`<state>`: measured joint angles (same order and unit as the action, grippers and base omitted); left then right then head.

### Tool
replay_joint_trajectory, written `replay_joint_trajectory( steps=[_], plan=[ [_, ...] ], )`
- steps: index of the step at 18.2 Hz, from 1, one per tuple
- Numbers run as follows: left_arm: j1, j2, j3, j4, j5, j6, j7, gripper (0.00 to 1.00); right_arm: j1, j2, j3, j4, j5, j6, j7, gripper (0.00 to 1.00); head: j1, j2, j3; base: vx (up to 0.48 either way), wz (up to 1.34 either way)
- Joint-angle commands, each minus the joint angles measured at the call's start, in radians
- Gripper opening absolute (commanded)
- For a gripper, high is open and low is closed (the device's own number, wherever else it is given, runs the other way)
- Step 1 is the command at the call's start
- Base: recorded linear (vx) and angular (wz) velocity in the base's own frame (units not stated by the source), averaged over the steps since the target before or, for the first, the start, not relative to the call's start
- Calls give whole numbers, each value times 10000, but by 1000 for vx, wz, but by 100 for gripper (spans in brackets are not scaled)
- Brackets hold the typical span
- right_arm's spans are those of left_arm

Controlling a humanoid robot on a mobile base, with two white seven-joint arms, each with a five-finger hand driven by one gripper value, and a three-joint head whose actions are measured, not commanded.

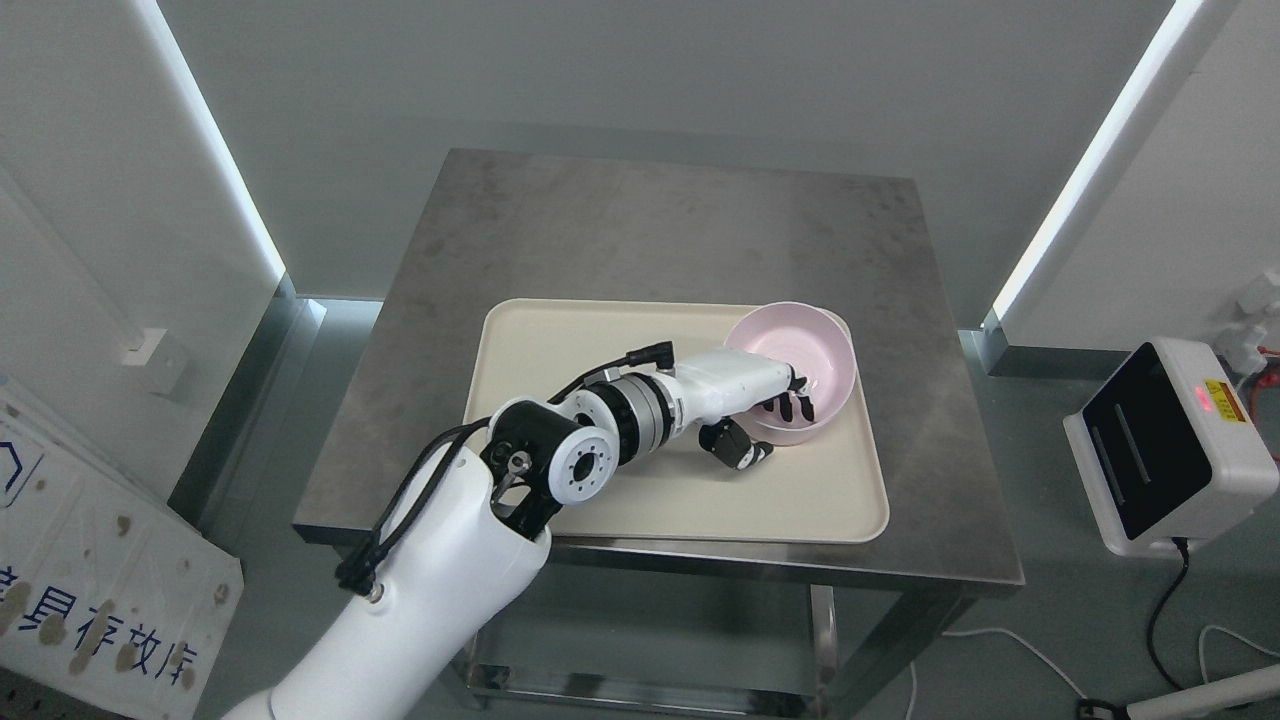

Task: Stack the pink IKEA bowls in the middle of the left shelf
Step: 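Move the left hand to the stacked bowls' rim and grasp it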

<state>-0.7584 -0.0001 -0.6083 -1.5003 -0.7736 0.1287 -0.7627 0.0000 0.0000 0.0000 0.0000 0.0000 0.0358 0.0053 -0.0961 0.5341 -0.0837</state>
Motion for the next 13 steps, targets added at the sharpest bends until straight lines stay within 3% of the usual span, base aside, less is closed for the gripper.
replay_joint_trajectory(
  steps=[1, 9, 13],
  plan=[
    [6, 176, -7, 737, -103, -289, 64, 27, 15, -175, -107, -337, 0, -5, 8, 100, 0, 0, 0, 0, 0],
    [37, 176, 728, 1105, 4, -1163, 371, 8, 15, -175, -107, -337, 0, -5, 8, 100, 0, 0, 0, 0, 0],
    [37, 176, 1939, 1045, 264, -1731, 355, 0, 15, -175, -107, -337, 0, -5, 8, 100, 0, 0, 0, 0, 0]
  ],
)
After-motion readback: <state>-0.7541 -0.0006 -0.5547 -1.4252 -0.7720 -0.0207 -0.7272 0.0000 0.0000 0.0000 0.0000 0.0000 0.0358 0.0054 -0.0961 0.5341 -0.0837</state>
